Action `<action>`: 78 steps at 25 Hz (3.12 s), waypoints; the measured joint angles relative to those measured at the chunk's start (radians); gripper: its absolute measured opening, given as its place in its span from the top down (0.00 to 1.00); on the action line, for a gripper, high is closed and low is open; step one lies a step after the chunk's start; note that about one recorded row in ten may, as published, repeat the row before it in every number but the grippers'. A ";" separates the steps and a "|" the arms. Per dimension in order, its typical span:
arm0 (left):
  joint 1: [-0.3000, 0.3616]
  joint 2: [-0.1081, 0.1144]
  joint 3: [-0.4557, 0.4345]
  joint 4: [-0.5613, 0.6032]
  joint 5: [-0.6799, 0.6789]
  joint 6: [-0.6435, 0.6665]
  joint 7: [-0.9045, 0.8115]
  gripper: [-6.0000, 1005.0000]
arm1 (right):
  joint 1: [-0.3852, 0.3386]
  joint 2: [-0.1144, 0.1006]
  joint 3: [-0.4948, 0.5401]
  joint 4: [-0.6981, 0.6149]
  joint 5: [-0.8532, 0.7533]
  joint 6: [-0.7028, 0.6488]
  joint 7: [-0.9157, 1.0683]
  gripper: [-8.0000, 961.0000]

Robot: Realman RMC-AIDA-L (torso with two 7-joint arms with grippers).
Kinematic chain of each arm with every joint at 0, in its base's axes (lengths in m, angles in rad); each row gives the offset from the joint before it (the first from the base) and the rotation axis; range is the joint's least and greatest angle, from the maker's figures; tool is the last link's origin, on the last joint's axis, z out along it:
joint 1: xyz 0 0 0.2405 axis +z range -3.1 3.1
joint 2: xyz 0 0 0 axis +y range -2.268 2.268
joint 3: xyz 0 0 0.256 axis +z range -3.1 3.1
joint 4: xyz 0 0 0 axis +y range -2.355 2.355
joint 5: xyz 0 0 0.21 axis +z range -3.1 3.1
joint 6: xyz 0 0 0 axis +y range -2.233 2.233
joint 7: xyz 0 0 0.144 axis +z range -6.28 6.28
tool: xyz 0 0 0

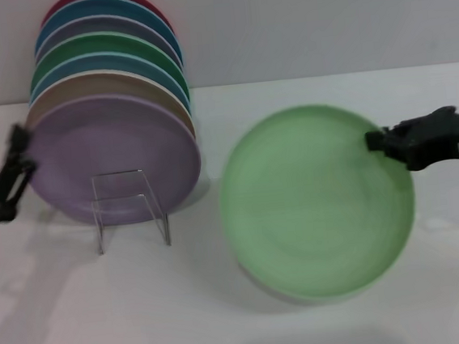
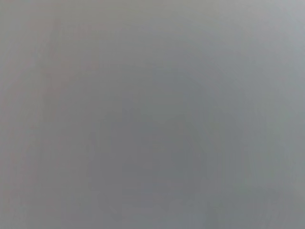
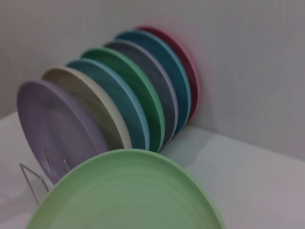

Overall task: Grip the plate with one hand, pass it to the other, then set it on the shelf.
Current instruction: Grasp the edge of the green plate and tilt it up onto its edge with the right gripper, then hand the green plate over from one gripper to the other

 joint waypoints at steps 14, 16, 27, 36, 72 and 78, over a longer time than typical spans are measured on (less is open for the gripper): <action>0.044 0.271 0.035 -1.286 0.120 -1.535 0.095 0.30 | -0.086 0.004 0.047 0.004 0.090 -0.018 -0.264 0.95; -0.003 0.246 0.027 -1.343 0.118 -1.708 0.120 0.30 | -0.087 0.004 0.047 0.004 0.090 -0.023 -0.281 0.95; -0.100 -0.059 -0.184 -1.411 -0.184 -2.227 0.689 0.31 | -0.088 0.006 0.048 -0.015 0.093 -0.041 -0.343 0.95; -0.142 -0.063 -0.249 -1.344 -0.315 -2.346 0.771 0.32 | -0.093 0.006 0.035 0.002 0.122 -0.020 -0.377 0.95; -0.204 -0.069 -0.222 -1.213 -0.274 -2.314 0.826 0.56 | -0.093 0.003 0.029 -0.014 0.231 0.036 -0.429 0.94; -0.202 -0.067 -0.202 -1.212 -0.261 -2.287 0.835 0.80 | -0.089 0.002 0.066 -0.083 0.339 0.141 -0.475 0.94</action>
